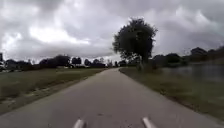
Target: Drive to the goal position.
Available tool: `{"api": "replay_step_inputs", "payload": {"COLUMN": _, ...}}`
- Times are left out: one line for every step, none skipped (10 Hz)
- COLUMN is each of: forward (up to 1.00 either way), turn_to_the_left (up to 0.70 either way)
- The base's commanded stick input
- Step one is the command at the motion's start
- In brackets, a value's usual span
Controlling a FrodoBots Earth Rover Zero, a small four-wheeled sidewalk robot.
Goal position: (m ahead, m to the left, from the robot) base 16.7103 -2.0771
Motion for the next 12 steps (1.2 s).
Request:
{"api": "replay_step_inputs", "payload": {"forward": 0.70, "turn_to_the_left": 0.00}}
{"api": "replay_step_inputs", "payload": {"forward": 0.70, "turn_to_the_left": 0.00}}
{"api": "replay_step_inputs", "payload": {"forward": 0.70, "turn_to_the_left": 0.00}}
{"api": "replay_step_inputs", "payload": {"forward": 0.70, "turn_to_the_left": 0.00}}
{"api": "replay_step_inputs", "payload": {"forward": 0.70, "turn_to_the_left": 0.00}}
{"api": "replay_step_inputs", "payload": {"forward": 0.70, "turn_to_the_left": 0.00}}
{"api": "replay_step_inputs", "payload": {"forward": 0.70, "turn_to_the_left": 0.00}}
{"api": "replay_step_inputs", "payload": {"forward": 0.70, "turn_to_the_left": 0.00}}
{"api": "replay_step_inputs", "payload": {"forward": 0.70, "turn_to_the_left": 0.00}}
{"api": "replay_step_inputs", "payload": {"forward": 0.70, "turn_to_the_left": 0.00}}
{"api": "replay_step_inputs", "payload": {"forward": 0.70, "turn_to_the_left": 0.00}}
{"api": "replay_step_inputs", "payload": {"forward": 0.70, "turn_to_the_left": 0.00}}
